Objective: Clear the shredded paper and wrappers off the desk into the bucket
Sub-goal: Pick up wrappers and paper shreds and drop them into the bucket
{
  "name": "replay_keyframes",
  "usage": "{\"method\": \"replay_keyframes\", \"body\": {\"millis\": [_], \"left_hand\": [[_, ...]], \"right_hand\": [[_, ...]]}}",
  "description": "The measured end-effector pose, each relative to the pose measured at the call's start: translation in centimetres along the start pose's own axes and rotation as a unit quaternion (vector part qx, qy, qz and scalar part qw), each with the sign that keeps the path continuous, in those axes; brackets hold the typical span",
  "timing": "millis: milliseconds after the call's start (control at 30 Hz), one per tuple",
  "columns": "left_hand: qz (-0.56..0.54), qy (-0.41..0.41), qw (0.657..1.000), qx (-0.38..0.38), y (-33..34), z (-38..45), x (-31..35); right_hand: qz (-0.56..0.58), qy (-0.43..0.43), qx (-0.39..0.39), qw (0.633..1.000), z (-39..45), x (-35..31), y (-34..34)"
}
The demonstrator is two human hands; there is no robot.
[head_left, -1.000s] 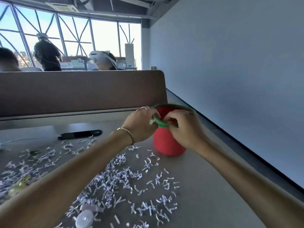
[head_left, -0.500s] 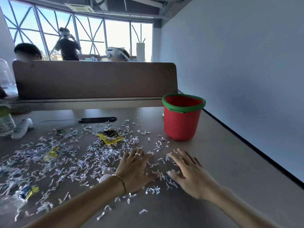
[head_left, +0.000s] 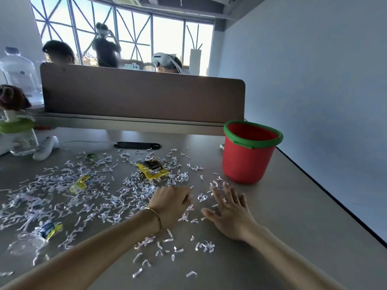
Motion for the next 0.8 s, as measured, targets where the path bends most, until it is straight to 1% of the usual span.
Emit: {"method": "replay_keyframes", "body": {"millis": [133,233,267,333,400,500,600,667,733,800], "left_hand": [[0.058,-0.021,0.997,0.038,-1.8,0.6,-2.8],[0.096,-0.058,0.993,0.041,-2.6,0.0,-5.6],[0.108,-0.072,0.991,0.04,-2.8,-0.3,-6.5],[0.125,-0.097,0.987,0.04,-3.0,-1.0,-8.1],[0.13,-0.116,0.984,0.031,-3.1,-1.6,-9.3],[0.12,-0.14,0.983,-0.003,-2.7,-2.1,-10.0],[0.095,-0.129,0.987,-0.012,-2.2,-2.1,-9.0],[0.065,-0.108,0.992,-0.03,-1.7,-1.7,-7.8],[0.043,-0.087,0.994,-0.058,-1.1,-1.4,-6.5],[0.034,-0.057,0.995,-0.076,-0.6,-1.1,-5.6]], "right_hand": [[0.027,-0.024,0.004,0.999,4.0,-1.6,0.1],[0.047,-0.078,0.015,0.996,5.7,-4.7,0.5],[0.042,-0.101,0.034,0.993,6.0,-5.8,0.6],[0.028,-0.138,0.099,0.985,6.3,-7.6,0.4],[0.048,-0.178,0.157,0.97,6.2,-8.6,-0.1],[0.076,-0.229,0.186,0.952,5.3,-8.9,-0.5],[0.073,-0.243,0.2,0.946,4.6,-8.6,-0.9],[0.069,-0.241,0.192,0.949,4.4,-8.6,-1.1],[0.096,-0.225,0.186,0.952,4.1,-8.3,-1.5],[0.125,-0.2,0.215,0.948,3.9,-7.5,-2.2]]}}
Point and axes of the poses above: each hand's wrist, its own z-axis towards the middle knuckle, its own y-axis out of the palm, x = y × z, the point moved 5 cm from there along z, towards the middle knuckle, and after that the axes turned 10 degrees about x, right-handed, at the moved point
